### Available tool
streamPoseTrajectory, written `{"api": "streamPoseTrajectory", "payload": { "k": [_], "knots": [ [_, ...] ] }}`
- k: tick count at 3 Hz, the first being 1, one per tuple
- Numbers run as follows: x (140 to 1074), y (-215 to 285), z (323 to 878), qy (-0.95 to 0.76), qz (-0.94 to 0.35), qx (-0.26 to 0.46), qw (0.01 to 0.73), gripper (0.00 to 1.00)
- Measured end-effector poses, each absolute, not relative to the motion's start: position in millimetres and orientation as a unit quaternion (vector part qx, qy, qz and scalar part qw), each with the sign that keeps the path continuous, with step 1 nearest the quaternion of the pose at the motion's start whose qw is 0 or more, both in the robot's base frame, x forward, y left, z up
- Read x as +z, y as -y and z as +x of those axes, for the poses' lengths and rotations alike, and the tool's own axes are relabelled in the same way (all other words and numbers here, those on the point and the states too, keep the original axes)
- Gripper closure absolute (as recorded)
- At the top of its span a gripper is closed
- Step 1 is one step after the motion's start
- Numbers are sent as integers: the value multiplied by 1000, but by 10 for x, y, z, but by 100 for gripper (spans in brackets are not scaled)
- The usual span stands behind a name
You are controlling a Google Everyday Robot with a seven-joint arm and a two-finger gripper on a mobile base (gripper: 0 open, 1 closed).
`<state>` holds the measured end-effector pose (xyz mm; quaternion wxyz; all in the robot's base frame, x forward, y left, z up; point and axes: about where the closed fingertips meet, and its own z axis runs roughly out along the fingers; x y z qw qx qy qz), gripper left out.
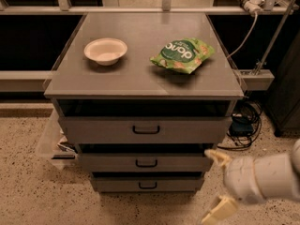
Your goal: Open bottom drawer
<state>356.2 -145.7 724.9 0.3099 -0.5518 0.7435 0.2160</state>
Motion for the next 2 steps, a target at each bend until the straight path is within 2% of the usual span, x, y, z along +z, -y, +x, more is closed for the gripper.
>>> {"api": "streamPoseTrajectory", "payload": {
  "k": [1, 2],
  "knots": [
    [6638, 1381, 3418, -761, -516, 256, 298, 0],
    [6670, 1359, 3377, -763, -516, 248, 302, 0]
  ]
}}
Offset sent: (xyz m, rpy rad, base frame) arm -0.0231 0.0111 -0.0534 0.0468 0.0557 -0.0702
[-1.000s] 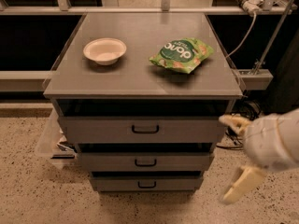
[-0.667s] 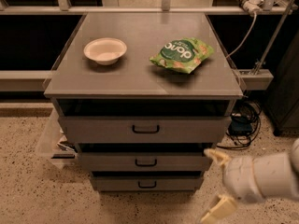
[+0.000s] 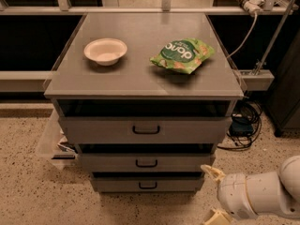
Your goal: Open bottom drawer
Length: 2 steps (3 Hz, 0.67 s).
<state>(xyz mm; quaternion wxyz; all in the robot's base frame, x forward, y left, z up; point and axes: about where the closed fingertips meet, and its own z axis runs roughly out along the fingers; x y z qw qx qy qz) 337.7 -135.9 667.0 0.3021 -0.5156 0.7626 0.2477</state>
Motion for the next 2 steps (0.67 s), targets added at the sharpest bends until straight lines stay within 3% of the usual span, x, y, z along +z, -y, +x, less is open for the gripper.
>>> {"api": "streamPoseTrajectory", "payload": {
  "k": [2],
  "knots": [
    [5867, 1840, 3553, -780, -428, 258, 376, 0]
  ]
}}
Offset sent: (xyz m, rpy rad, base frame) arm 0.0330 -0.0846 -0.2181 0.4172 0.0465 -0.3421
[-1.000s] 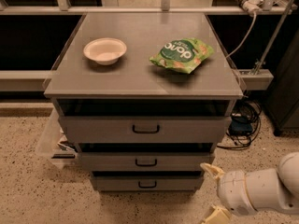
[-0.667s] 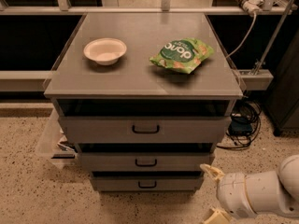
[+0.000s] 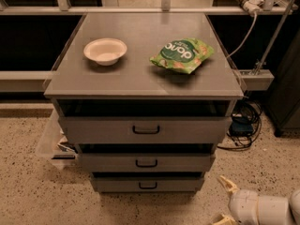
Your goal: Open bottom drawer
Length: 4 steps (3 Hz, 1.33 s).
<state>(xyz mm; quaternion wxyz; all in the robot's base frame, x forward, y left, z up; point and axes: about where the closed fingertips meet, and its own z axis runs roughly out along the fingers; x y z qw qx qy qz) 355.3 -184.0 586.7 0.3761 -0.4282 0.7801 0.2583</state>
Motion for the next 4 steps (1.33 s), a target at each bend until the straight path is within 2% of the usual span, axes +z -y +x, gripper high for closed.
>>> {"api": "streamPoseTrajectory", "payload": {
  "k": [2, 4],
  "knots": [
    [4898, 2056, 4094, -766, -368, 318, 421, 0],
    [4709, 2103, 4098, -769, -334, 327, 435, 0]
  ]
}}
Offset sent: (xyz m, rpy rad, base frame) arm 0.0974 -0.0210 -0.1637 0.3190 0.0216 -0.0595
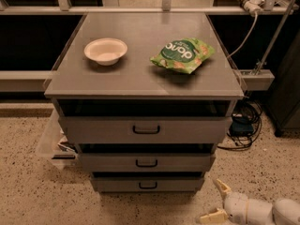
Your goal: Open bottom drawer
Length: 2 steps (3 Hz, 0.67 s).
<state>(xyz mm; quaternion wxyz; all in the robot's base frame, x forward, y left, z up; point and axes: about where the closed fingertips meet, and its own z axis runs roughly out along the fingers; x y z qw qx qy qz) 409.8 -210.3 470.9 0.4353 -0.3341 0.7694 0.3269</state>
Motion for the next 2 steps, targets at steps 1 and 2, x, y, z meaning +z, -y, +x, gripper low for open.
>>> {"api": "streamPoseTrajectory", "payload": {
  "k": [1, 2],
  "knots": [
    [4487, 2189, 4240, -768, -324, 324, 448, 0],
    [4170, 2170, 4531, -754, -351, 315, 457, 0]
  ]
}}
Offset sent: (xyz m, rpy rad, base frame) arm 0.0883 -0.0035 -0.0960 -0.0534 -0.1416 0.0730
